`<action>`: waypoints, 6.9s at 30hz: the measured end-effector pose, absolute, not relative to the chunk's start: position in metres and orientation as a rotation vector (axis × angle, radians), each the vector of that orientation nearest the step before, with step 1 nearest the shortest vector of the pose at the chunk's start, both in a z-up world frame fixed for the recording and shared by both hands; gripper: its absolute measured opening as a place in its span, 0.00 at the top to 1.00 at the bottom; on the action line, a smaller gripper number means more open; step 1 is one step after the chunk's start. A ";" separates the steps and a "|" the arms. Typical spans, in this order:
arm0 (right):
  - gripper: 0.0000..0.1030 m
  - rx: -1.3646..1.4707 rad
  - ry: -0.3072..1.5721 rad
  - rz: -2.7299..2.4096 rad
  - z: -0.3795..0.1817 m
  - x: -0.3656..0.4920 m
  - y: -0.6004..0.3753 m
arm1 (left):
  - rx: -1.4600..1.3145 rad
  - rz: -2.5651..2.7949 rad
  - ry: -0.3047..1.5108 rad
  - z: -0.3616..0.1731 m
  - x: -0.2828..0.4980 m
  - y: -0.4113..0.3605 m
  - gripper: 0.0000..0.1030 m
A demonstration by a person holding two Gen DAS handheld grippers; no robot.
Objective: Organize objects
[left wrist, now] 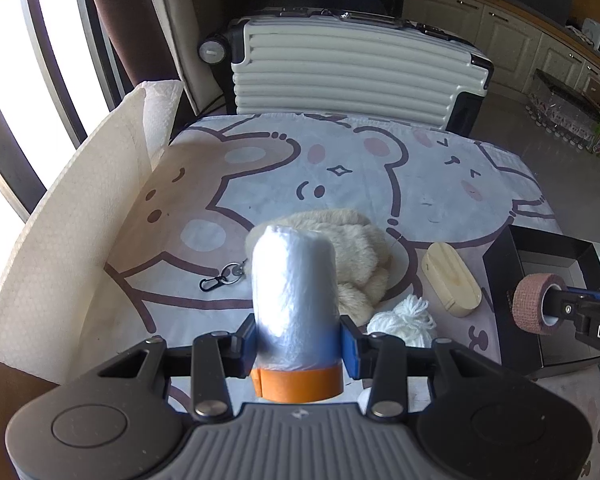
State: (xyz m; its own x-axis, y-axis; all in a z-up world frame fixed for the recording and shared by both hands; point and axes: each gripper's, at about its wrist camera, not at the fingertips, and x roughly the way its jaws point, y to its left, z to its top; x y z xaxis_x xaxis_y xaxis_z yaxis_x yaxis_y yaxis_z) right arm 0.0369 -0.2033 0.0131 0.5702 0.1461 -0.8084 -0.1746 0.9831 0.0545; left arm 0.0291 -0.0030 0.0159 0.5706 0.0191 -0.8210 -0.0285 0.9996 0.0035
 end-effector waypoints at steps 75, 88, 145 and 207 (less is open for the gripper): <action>0.89 0.158 0.936 -0.119 0.047 0.031 -0.373 | -0.016 -0.290 0.975 0.066 0.065 -0.203 0.59; 0.89 0.335 1.011 -0.201 -0.011 0.040 -0.401 | -0.068 -0.344 1.104 -0.005 0.082 -0.224 0.59; 0.89 0.288 1.187 -0.214 -0.078 0.067 -0.383 | 0.013 -0.358 1.070 -0.012 0.077 -0.217 0.44; 0.24 0.166 1.090 -0.280 -0.029 0.037 -0.371 | 0.110 -0.272 1.113 -0.029 0.079 -0.193 0.06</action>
